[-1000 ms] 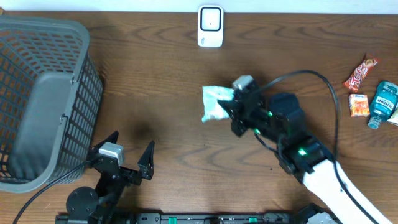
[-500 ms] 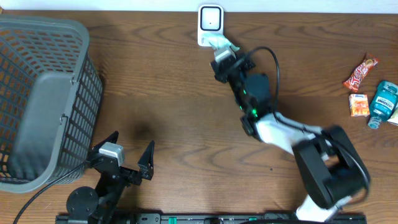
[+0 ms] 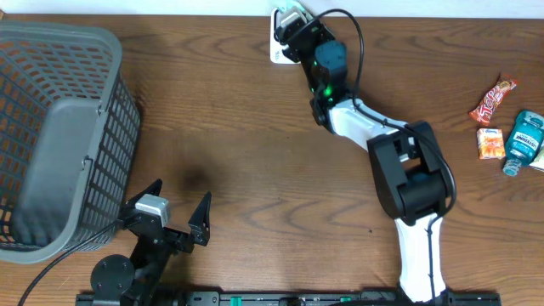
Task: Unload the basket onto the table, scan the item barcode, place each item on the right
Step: 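Hold the green pack against the scanner face with the right gripper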
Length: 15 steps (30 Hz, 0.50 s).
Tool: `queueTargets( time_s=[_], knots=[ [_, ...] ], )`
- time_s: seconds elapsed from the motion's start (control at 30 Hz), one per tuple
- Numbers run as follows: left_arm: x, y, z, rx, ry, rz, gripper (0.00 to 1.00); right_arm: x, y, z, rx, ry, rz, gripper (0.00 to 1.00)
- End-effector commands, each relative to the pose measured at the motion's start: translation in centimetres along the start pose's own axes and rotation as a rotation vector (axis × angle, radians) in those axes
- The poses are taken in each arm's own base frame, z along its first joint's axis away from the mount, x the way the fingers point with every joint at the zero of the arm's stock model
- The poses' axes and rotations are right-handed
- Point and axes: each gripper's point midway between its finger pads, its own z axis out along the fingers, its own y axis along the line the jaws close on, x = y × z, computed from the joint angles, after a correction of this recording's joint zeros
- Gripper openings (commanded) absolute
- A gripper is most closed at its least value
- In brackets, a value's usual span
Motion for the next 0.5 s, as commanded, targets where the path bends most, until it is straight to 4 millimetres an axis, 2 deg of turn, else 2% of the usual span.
queueTargets(
  time_s=[0.0, 0.17, 0.33, 0.47],
  knots=[
    [-0.1, -0.3, 0.0, 0.017, -0.004, -0.01, 0.98, 1.4, 0.8, 1.5, -0.001, 0.003, 0.009, 0.01],
    [-0.1, -0.3, 0.0, 0.017, -0.004, -0.01, 0.98, 4.2, 2.5, 3.2, 0.002, 0.02, -0.042, 0.01],
    [-0.1, -0.3, 0.0, 0.017, -0.004, -0.01, 0.98, 6.2, 3.5, 3.3, 0.029, 0.076, -0.067, 0.01],
    [-0.1, -0.3, 0.0, 0.017, -0.004, -0.01, 0.98, 7.5, 6.7, 2.8, -0.057, 0.158, -0.077, 0.01]
  ],
)
